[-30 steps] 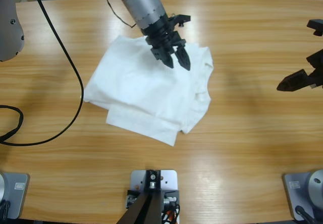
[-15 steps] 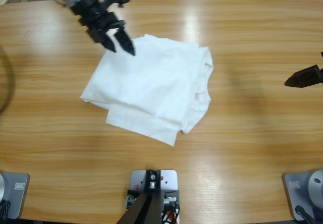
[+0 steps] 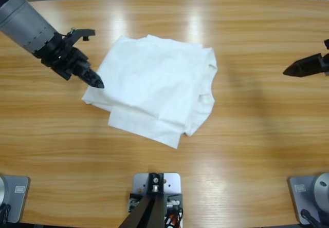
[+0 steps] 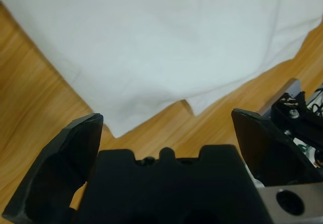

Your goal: Fold clothes

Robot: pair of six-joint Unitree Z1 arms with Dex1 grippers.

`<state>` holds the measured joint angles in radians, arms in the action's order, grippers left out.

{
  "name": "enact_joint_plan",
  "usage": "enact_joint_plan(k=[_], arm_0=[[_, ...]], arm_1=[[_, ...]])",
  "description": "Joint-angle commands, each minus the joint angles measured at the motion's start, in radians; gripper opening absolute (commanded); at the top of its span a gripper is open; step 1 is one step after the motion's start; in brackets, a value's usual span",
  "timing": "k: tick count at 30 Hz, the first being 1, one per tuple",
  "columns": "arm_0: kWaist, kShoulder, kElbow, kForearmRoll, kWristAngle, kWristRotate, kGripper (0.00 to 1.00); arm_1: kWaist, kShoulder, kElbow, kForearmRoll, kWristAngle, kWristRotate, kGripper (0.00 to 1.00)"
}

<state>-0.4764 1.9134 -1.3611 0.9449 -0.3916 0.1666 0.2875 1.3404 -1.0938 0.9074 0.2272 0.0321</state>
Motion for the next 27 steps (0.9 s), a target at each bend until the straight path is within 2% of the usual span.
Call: enact_joint_plan(k=[1, 12, 19, 27], arm_0=[[0.040, 0.021, 0.115, -0.088, 0.011, 0.004, 1.000], [0.041, 0.032, 0.159, -0.148, 0.011, 0.004, 1.000], [0.041, 0.030, 0.173, -0.164, 0.011, 0.003, 1.000], [0.057, 0.057, 0.162, -0.173, 0.011, 0.002, 1.000]], arm_1=[[0.100, 0.067, 0.027, -0.078, 0.086, -0.014, 1.000], [0.360, 0.203, 0.025, -0.244, 0.118, 0.000, 0.996], [0.408, 0.283, 0.131, -0.371, 0.132, 0.104, 0.982], [0.497, 0.400, 0.124, -0.421, 0.191, 0.184, 0.976]])
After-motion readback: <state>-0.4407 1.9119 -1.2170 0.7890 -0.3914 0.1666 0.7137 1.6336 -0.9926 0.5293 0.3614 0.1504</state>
